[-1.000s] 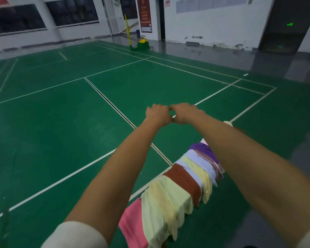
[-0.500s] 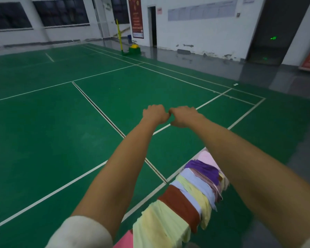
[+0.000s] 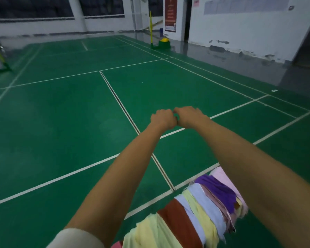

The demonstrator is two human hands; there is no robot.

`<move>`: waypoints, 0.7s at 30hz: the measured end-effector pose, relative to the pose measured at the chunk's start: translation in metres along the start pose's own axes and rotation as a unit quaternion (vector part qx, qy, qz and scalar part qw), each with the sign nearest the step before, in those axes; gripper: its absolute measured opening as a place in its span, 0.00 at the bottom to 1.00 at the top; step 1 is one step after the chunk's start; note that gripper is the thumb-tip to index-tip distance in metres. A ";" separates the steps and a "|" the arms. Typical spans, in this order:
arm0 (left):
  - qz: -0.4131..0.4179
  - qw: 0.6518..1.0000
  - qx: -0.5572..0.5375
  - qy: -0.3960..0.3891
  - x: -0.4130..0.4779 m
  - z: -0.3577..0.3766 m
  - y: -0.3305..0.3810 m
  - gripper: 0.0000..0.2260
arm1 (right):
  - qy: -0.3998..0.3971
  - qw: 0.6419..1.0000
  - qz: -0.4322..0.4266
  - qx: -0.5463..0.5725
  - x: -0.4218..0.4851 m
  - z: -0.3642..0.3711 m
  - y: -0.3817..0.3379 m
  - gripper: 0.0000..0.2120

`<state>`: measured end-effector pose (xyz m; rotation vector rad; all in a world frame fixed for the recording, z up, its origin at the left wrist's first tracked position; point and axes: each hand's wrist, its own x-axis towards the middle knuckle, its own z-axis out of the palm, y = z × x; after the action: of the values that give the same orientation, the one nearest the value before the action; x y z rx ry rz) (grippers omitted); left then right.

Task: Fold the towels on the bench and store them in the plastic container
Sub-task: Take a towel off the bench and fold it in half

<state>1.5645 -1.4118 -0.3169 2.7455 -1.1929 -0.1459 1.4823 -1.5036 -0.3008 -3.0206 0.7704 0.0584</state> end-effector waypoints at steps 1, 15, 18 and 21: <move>-0.013 1.000 0.004 0.005 0.005 0.009 -0.003 0.17 | -0.003 1.000 -0.016 0.003 0.010 0.011 0.000 0.21; -0.218 0.975 0.015 0.028 -0.007 0.200 -0.089 0.19 | -0.006 0.978 -0.205 0.021 0.071 0.224 -0.050 0.19; -0.248 0.968 0.018 0.037 -0.032 0.241 -0.109 0.20 | 0.004 0.972 -0.233 0.016 0.054 0.272 -0.069 0.17; -0.266 0.962 0.013 0.054 -0.064 0.289 -0.120 0.20 | 0.008 0.969 -0.247 0.021 0.025 0.322 -0.077 0.19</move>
<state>1.5649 -1.3107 -0.6200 2.9812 -0.4099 -0.0340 1.5316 -1.4377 -0.6222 -3.0728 0.0026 0.0064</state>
